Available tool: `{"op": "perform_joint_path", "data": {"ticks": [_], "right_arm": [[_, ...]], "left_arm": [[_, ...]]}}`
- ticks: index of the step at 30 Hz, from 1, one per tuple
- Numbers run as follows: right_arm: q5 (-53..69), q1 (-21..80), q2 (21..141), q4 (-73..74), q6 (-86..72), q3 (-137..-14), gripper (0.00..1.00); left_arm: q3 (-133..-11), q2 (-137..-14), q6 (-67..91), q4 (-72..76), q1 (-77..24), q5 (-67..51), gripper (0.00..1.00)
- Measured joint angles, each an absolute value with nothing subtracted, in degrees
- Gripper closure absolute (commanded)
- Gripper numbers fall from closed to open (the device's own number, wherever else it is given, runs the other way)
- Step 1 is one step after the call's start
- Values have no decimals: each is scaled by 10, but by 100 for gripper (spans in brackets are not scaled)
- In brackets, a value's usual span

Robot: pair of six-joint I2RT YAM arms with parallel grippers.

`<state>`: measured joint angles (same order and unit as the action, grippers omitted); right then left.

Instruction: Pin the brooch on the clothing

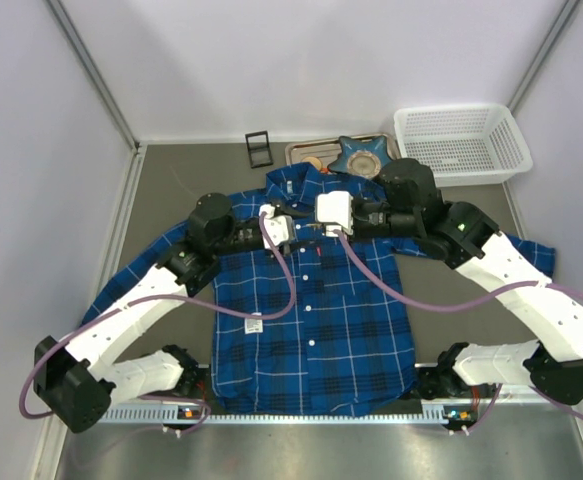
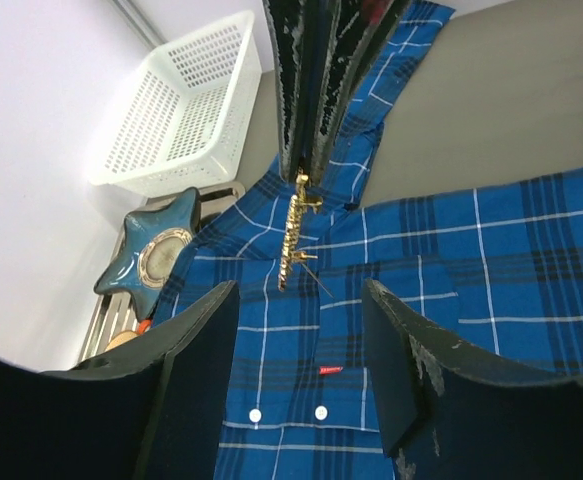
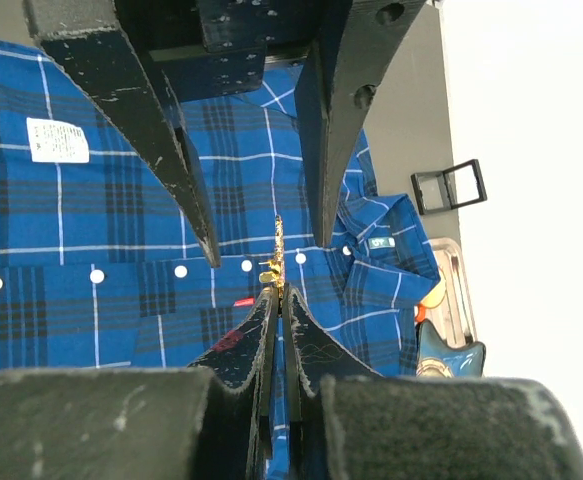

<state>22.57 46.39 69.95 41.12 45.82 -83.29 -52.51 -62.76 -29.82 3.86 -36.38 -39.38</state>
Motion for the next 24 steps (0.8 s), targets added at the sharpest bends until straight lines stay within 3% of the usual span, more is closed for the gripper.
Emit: {"op": "perform_joint_path", "data": {"ticks": [8, 24], "right_arm": [[225, 464, 701, 411, 448, -833, 100], [254, 463, 749, 437, 361, -874, 100]], "left_arm": [[-524, -580, -268, 29, -347, -403, 55], [-593, -625, -171, -40, -330, -487, 64]]}}
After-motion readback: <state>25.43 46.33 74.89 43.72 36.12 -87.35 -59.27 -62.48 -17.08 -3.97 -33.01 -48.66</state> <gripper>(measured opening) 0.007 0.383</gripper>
